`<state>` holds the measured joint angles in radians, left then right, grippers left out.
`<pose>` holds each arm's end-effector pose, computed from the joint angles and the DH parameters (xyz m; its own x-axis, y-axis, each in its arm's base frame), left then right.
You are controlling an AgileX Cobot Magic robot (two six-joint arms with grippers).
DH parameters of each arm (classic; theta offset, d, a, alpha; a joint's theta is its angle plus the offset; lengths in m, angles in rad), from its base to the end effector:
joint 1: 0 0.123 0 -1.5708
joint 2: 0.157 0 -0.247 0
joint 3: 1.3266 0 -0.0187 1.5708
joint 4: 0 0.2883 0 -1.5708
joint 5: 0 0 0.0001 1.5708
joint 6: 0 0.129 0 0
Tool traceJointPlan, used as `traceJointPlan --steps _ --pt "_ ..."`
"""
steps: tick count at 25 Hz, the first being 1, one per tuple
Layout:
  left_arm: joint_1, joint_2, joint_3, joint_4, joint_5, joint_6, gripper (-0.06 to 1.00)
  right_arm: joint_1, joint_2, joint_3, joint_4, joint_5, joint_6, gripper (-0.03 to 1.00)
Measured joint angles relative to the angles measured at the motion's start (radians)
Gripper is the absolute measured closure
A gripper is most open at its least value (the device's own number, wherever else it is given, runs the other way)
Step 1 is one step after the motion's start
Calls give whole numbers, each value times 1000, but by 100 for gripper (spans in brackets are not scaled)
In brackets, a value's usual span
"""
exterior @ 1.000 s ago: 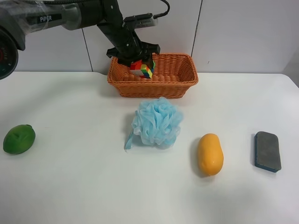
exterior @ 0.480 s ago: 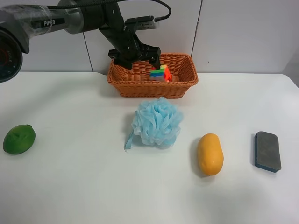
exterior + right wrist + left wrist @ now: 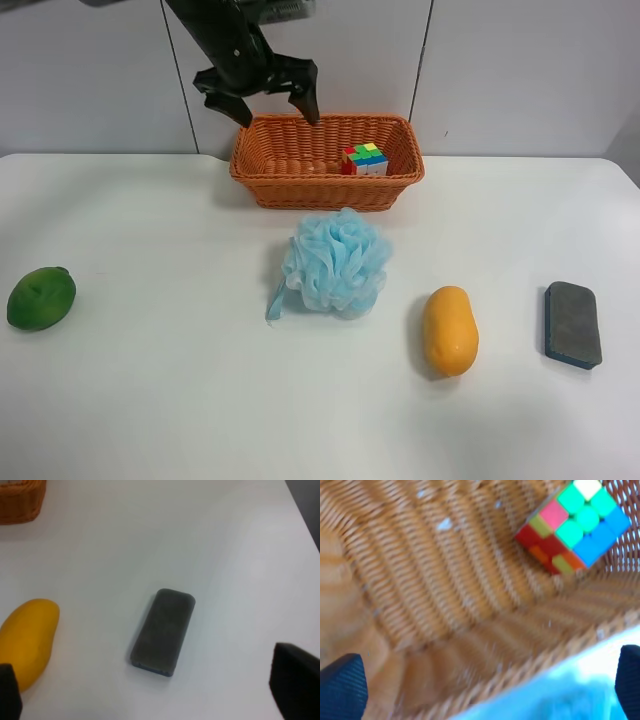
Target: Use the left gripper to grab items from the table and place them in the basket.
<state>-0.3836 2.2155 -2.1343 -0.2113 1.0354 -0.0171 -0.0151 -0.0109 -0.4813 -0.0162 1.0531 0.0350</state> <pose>0.4847 -0.2207 0.2071 -0.8410 0.2060 -0.5003 0.3528 0.9099 -0.2183 0.1013 -0.0033 0.2735 -0.4552 0.0338 -0.8898 0.0399 0.9990 0.0176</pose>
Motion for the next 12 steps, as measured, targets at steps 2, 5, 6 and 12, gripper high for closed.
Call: traceJointPlan --steps 2,5,6,12 --pt "20 -49 0 14 72 0 -5 0 0 0 0 0 0 -3" --pt "39 -128 0 53 155 10 -5 0 0 0 0 0 0 -3" --pt "40 -155 0 73 164 17 -5 0 0 0 0 0 0 -3" --pt "53 -333 99 154 170 73 -5 0 0 0 0 0 0 -3"
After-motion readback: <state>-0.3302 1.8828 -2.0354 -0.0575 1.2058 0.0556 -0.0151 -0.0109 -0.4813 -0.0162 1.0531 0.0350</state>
